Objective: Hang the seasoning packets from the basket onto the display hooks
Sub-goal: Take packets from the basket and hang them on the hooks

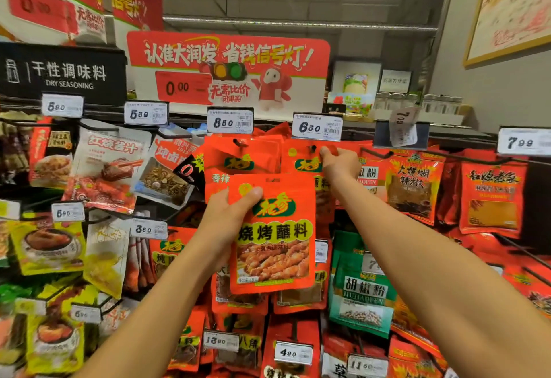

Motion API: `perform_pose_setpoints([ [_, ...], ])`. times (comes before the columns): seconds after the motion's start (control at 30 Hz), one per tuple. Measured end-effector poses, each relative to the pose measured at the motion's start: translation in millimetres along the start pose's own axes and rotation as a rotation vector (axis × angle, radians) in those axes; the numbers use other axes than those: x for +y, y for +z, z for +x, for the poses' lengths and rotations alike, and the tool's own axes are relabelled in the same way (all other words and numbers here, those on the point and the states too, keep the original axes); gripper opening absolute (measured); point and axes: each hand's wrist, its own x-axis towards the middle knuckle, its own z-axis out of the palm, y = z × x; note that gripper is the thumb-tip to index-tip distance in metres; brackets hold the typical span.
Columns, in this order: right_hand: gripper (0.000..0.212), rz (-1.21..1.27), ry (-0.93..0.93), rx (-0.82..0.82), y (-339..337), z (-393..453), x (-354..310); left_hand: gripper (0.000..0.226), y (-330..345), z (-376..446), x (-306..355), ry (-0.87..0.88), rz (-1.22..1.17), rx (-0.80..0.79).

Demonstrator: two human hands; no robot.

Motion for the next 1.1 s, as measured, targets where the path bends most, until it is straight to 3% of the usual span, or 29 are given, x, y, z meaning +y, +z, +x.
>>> perform_pose_setpoints([
  [0.13, 0.060, -0.096, 0.056, -0.077, -9.3, 12.3, 1.3, 0.003, 21.7, 13.1, -3.8, 0.031, 0.042, -0.058],
  [0.23, 0.054, -0.075, -0.016, -0.056, -29.6, -4.4, 6.4, 0.008, 37.8, 26.4, -2.6, 0.049, 0.032, -0.030],
  [0.33, 0.030, 0.448, -0.013, -0.284, -52.3, -33.9, 13.5, 0.017, 53.6, 41.8, 4.7, 0.035, 0.020, -0.008],
  [0.43, 0.039, 0.769, -0.006, -0.583, -65.5, -52.6, 11.9, 0.019, 70.7, 55.4, 12.9, 0.054, 0.047, -0.004],
  [0.57, 0.020, 0.656, -0.064, -0.433, -58.5, -49.4, 5.0, 0.016, 84.0, 71.5, 19.7, 0.092, 0.117, 0.055],
  [0.87, 0.014, 0.384, -0.066, -0.295, -40.2, -34.6, 11.2, 0.032, 82.8, 79.7, 16.3, 0.007, 0.190, 0.148],
  [0.97, 0.032, 0.205, -0.083, -0.175, -30.4, -20.4, 13.8, 0.022, 76.4, 78.1, 16.6, 0.056, 0.292, 0.167],
  [1.03, 0.050, 0.169, -0.030, -0.110, -17.9, -8.1, 13.9, 0.036, 69.8, 77.5, 14.7, 0.063, 0.377, 0.153],
  [1.1, 0.054, 0.165, -0.001, -0.052, -5.8, 3.0, 12.5, 0.043, 63.8, 74.8, 13.5, 0.051, 0.440, 0.118],
])
